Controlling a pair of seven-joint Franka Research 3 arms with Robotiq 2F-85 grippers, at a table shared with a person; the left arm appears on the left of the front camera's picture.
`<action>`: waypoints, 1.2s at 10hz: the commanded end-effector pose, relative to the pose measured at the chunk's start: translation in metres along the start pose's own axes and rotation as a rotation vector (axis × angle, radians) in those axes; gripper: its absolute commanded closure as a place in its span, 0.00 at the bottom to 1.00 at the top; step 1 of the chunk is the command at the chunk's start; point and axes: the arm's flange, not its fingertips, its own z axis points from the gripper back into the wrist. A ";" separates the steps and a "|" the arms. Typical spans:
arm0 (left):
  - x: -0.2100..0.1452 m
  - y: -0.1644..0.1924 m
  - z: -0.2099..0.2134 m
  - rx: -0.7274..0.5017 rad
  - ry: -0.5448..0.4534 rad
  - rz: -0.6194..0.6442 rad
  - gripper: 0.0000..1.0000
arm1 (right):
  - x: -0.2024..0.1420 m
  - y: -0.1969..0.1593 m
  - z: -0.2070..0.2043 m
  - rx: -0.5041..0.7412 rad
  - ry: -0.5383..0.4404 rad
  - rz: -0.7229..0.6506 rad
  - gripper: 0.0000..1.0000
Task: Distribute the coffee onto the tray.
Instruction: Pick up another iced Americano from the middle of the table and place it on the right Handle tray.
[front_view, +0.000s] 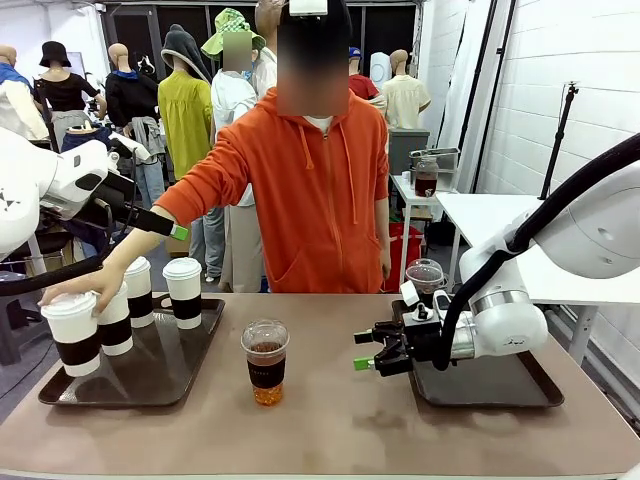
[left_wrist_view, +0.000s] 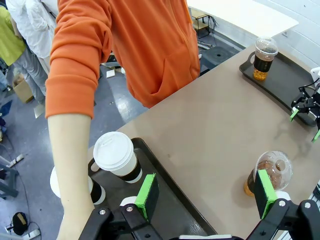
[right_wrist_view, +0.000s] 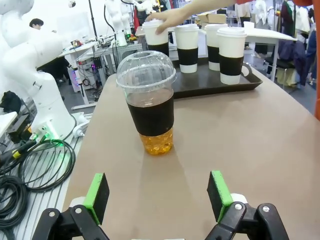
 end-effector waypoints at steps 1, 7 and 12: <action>-0.001 0.001 0.000 -0.005 0.001 0.005 0.00 | -0.001 0.001 0.001 -0.002 0.000 -0.005 0.00; -0.001 0.001 0.000 -0.005 0.001 0.005 0.00 | 0.004 -0.007 -0.021 -0.014 -0.020 0.009 0.00; -0.001 0.001 0.000 -0.005 0.001 0.005 0.00 | 0.007 -0.015 -0.076 0.023 -0.022 0.008 0.00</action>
